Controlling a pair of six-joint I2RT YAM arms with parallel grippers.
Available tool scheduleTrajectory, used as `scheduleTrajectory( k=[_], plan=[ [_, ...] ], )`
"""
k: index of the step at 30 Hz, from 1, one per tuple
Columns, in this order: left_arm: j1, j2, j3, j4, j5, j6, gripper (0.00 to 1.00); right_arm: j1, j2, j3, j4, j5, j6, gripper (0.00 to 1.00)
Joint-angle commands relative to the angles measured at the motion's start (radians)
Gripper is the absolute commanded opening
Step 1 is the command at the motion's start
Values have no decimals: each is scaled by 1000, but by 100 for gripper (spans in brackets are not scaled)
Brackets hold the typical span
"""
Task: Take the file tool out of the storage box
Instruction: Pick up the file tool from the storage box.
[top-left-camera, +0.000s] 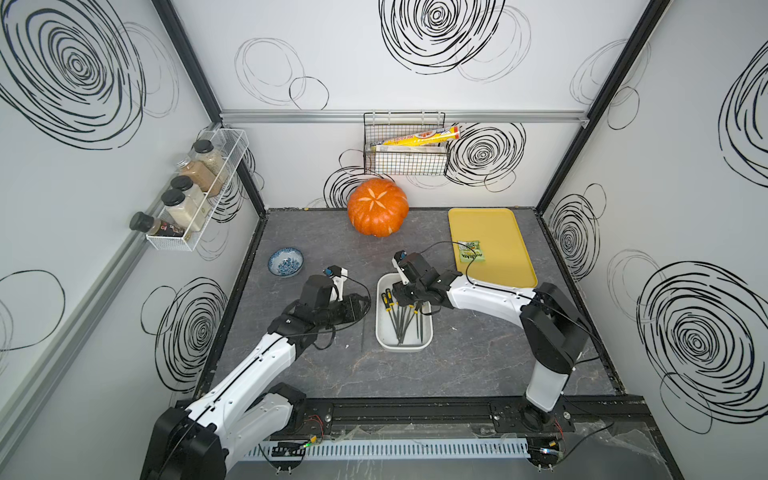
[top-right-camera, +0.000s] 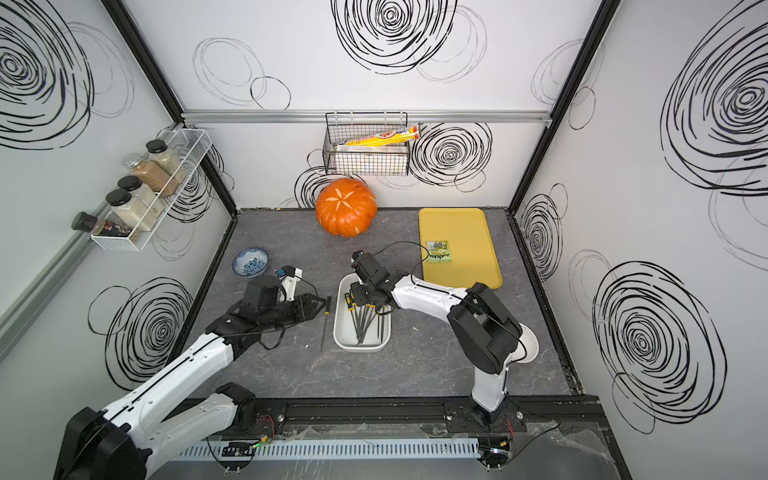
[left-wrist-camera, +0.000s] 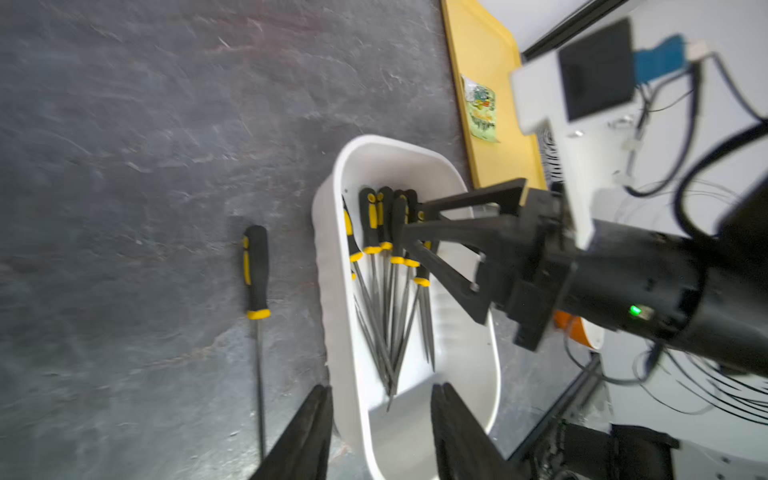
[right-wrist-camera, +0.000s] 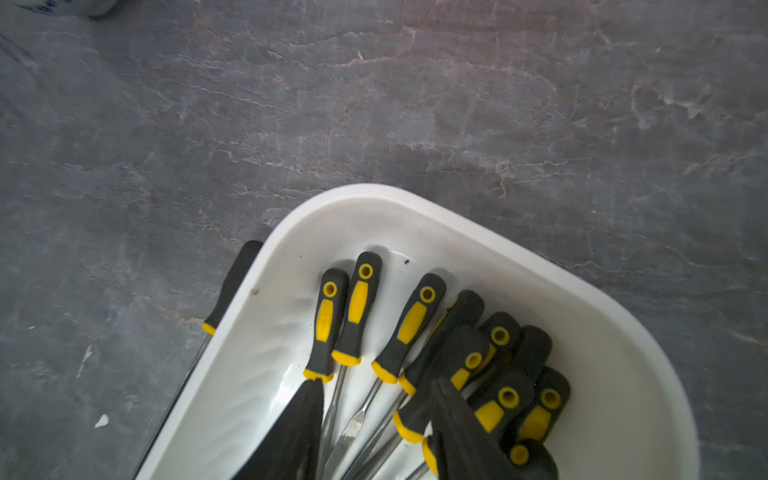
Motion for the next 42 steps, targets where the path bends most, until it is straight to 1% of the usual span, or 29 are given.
scheduleTrajectory(
  k=[1,4,7,9,12,20,24,28,35,38,40,42],
  plan=[
    [11,-36,-83,330,126,-74,47,7,40,28,-95,53,24,47],
    [11,-56,-103,337,86,-39,47,7,41,23,-94,75,25,47],
    [11,-81,-133,369,94,-52,49,6,43,19,-90,78,25,47],
    [11,-88,-132,342,89,-33,49,10,47,16,-92,74,29,47],
    [11,-94,-126,299,65,-14,49,10,69,16,-75,34,29,48],
    [11,-81,-122,301,68,-7,49,9,150,81,-143,68,48,45],
    [11,-80,-121,288,54,-1,49,19,181,120,-203,119,64,43],
    [11,-75,-121,286,52,0,49,18,196,135,-229,134,75,35],
    [11,-61,-120,289,59,-1,49,19,127,117,-204,145,75,21],
    [11,-61,-117,287,59,0,49,19,115,129,-209,141,73,18],
    [11,-63,-120,287,59,0,49,18,100,124,-191,127,70,15],
    [11,-64,-119,286,60,1,50,18,79,111,-165,119,71,14]
  ],
)
